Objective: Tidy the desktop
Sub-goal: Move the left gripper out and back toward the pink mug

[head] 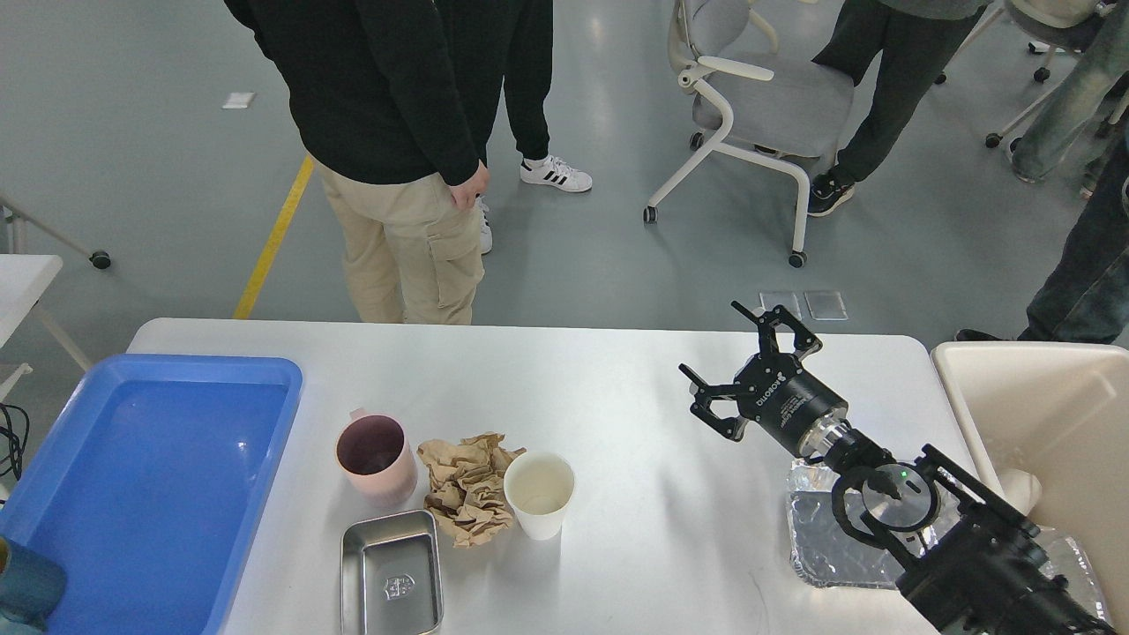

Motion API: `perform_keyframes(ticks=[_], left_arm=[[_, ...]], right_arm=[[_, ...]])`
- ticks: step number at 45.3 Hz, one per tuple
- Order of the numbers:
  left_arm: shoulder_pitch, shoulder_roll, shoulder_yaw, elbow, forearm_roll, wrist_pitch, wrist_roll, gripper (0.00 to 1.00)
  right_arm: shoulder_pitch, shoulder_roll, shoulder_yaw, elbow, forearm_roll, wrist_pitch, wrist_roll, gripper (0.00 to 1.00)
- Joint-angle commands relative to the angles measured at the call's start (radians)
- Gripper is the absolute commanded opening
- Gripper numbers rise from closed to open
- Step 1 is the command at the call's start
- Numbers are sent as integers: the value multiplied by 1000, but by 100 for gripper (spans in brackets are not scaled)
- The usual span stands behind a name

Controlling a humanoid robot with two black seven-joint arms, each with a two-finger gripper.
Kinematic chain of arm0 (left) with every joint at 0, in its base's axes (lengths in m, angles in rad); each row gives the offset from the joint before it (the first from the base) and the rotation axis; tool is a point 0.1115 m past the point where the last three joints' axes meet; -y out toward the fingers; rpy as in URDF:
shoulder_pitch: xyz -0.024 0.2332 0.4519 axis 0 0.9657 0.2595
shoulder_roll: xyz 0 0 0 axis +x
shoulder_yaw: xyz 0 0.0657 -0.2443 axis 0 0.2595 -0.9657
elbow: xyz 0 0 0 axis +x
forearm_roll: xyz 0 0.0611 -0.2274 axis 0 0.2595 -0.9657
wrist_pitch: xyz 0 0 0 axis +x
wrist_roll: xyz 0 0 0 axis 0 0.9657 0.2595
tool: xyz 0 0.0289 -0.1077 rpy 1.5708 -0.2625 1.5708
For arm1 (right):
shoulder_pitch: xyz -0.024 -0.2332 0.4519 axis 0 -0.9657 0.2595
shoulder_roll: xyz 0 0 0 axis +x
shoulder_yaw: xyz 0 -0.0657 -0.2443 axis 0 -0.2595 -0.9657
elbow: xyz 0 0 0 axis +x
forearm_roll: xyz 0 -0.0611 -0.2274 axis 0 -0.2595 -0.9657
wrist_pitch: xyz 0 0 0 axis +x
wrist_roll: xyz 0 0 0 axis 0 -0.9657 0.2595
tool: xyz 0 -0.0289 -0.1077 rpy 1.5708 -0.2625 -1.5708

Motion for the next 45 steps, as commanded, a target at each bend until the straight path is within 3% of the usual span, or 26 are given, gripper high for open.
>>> perform_keyframes(ticks=[1,5,13,19,21,27,30,45], left_arm=[[-1,28,-1,11,0,1,-14,97],[-7,13,-1,21,-1,19,-35,97],[-6,-68,-1,76,2,22,-123,97],[-6,-149,-4,132,12,21,-147,97],[-7,-173,-10,149,15,19,-176,97],[3,-200,-15,172,20,4,-327,97],[19,-202,-15,190,20,7,-367,97],[68,-214,5,256,22,-1,-304,97]], right_arm=[[-1,-3,0,0,0,1,0,100],[-4,-4,0,2,0,3,0,100],[-10,-4,0,2,0,3,0,100],[-12,-3,0,5,0,3,0,100],[-12,-3,0,9,0,3,0,100],[-12,3,1,12,0,1,2,100],[-12,3,0,15,0,1,0,100],[-10,2,0,17,0,0,2,100]])
